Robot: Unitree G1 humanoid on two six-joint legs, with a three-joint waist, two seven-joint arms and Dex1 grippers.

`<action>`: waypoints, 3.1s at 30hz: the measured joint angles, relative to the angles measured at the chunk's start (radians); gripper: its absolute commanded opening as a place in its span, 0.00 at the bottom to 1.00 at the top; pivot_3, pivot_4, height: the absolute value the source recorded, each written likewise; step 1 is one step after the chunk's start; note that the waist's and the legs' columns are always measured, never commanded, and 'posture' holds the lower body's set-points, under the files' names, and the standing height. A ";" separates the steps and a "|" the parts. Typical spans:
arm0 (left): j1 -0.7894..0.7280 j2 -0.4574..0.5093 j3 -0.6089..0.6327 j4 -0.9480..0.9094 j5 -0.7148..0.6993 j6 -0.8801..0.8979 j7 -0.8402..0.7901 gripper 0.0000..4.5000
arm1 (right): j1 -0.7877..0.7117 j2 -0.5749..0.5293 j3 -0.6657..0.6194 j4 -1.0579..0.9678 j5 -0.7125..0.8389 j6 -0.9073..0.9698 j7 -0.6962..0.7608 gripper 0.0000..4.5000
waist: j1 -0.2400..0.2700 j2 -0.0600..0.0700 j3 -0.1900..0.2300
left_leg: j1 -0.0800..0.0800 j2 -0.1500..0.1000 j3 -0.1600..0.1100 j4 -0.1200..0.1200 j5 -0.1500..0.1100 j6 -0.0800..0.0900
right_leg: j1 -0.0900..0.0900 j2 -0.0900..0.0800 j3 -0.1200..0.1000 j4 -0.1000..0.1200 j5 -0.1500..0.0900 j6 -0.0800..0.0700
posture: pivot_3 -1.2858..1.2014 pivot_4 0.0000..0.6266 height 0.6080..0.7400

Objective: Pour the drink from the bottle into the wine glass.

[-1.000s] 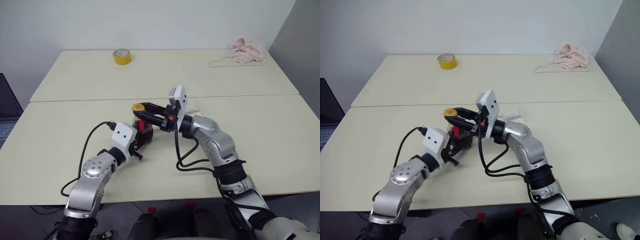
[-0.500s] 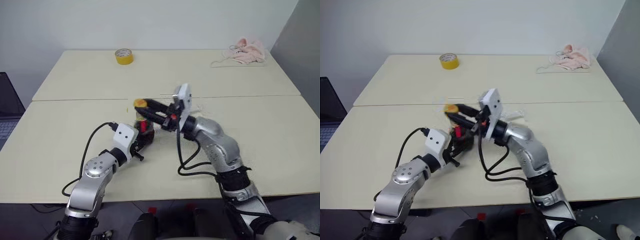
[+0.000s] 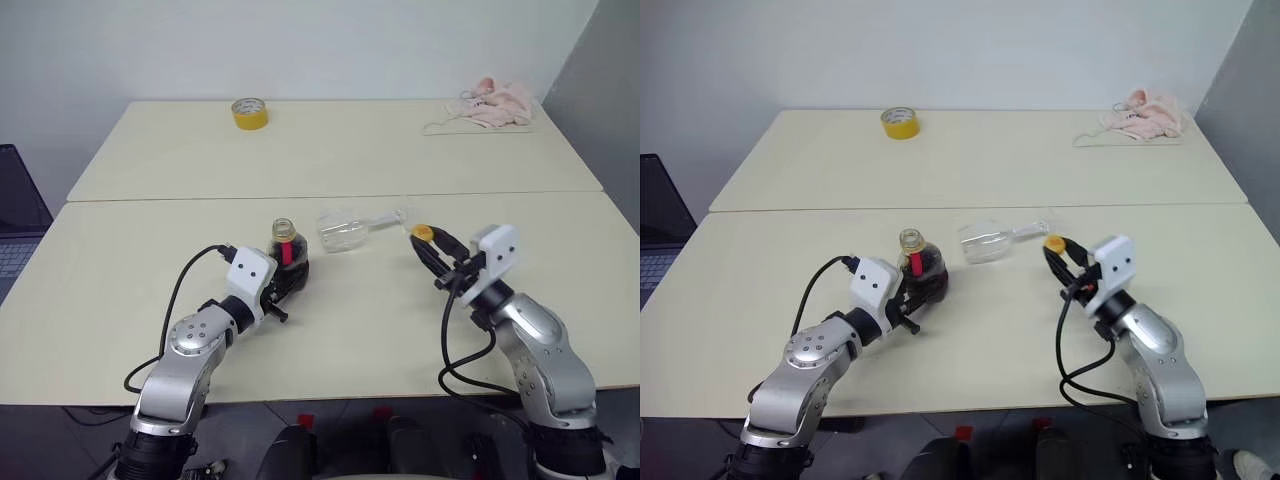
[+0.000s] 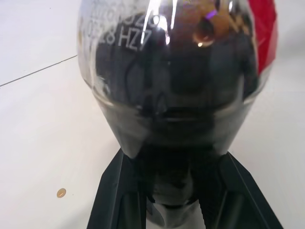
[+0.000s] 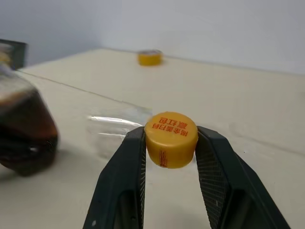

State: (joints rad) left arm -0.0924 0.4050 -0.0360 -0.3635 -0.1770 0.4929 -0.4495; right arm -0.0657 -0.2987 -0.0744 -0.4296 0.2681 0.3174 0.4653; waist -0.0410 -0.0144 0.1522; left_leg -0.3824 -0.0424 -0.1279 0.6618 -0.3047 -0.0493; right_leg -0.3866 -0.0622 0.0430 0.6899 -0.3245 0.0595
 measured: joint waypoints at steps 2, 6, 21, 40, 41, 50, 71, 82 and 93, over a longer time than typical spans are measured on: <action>0.000 -0.002 -0.001 0.001 0.000 0.000 -0.001 0.22 | 0.067 -0.006 -0.021 0.034 -0.033 -0.065 -0.019 0.27 | 0.003 0.000 0.000 | 0.000 0.000 -0.001 0.000 0.000 0.000 | 0.001 0.001 -0.001 0.000 0.000 0.000 | 0.52 0.24 1.00; 0.000 -0.002 0.000 0.002 0.000 0.000 -0.001 0.22 | 0.146 -0.008 -0.063 0.179 -0.061 -0.096 -0.053 0.27 | 0.006 0.000 0.000 | 0.000 0.000 0.000 0.000 0.000 0.000 | 0.001 0.001 0.000 -0.001 0.000 0.000 | 0.52 0.24 1.00; -0.001 -0.002 0.000 0.005 0.000 0.000 0.000 0.22 | 0.154 -0.052 -0.060 0.246 -0.046 -0.100 -0.018 0.93 | 0.010 0.000 0.000 | 0.001 0.001 -0.001 0.000 0.000 0.000 | 0.003 0.001 -0.001 -0.002 0.000 0.000 | 0.52 0.24 1.00; -0.028 -0.032 0.073 0.074 0.002 -0.023 0.074 0.22 | -0.085 -0.214 0.135 -0.044 0.108 0.073 0.249 1.00 | 0.011 0.000 0.000 | 0.002 0.001 -0.003 0.002 0.000 0.000 | 0.006 0.001 -0.003 -0.005 0.000 0.000 | 0.52 0.24 1.00; -0.034 -0.036 0.090 0.086 0.001 -0.030 0.087 0.22 | -0.110 -0.205 0.146 -0.047 0.107 0.086 0.245 1.00 | 0.011 0.000 0.000 | 0.002 0.001 -0.004 0.002 0.000 0.000 | 0.006 0.001 -0.004 -0.005 0.000 0.000 | 0.52 0.24 1.00; -0.059 -0.036 0.179 0.195 -0.003 -0.084 0.117 0.22 | -0.264 -0.135 0.255 -0.035 0.096 0.152 0.207 1.00 | 0.011 0.000 0.000 | 0.001 0.000 -0.004 0.002 0.000 0.000 | 0.006 -0.001 -0.004 -0.007 0.000 0.000 | 0.52 0.24 1.00; -0.025 -0.019 0.195 0.296 0.001 -0.193 0.093 0.99 | -0.323 -0.067 0.295 -0.027 0.069 0.171 0.185 1.00 | 0.009 0.000 0.000 | 0.002 0.000 -0.004 0.001 0.000 0.000 | 0.006 0.000 -0.004 -0.006 0.000 0.000 | 0.52 0.24 1.00; 0.014 -0.027 0.199 0.297 -0.004 -0.217 0.089 0.99 | -0.320 -0.075 0.294 -0.028 0.069 0.170 0.190 1.00 | 0.009 0.000 0.000 | 0.002 0.000 -0.004 0.001 0.000 0.000 | 0.006 -0.001 -0.004 -0.006 0.000 0.000 | 0.52 0.24 1.00; 0.235 0.017 0.221 0.146 0.006 -0.341 0.051 0.99 | -0.178 -0.132 0.209 -0.080 0.095 0.169 0.190 1.00 | 0.011 0.000 0.000 | 0.002 0.000 -0.004 0.000 0.000 0.000 | 0.007 -0.001 -0.004 -0.007 0.000 0.000 | 0.52 0.24 1.00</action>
State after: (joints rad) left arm 0.1422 0.4216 0.1853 -0.2178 -0.1708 0.1521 -0.3986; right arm -0.2438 -0.4308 0.1345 -0.5093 0.3630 0.4861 0.6554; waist -0.0301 -0.0144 0.1520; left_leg -0.3806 -0.0419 -0.1321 0.6618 -0.3048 -0.0493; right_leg -0.3800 -0.0630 0.0391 0.6824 -0.3244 0.0597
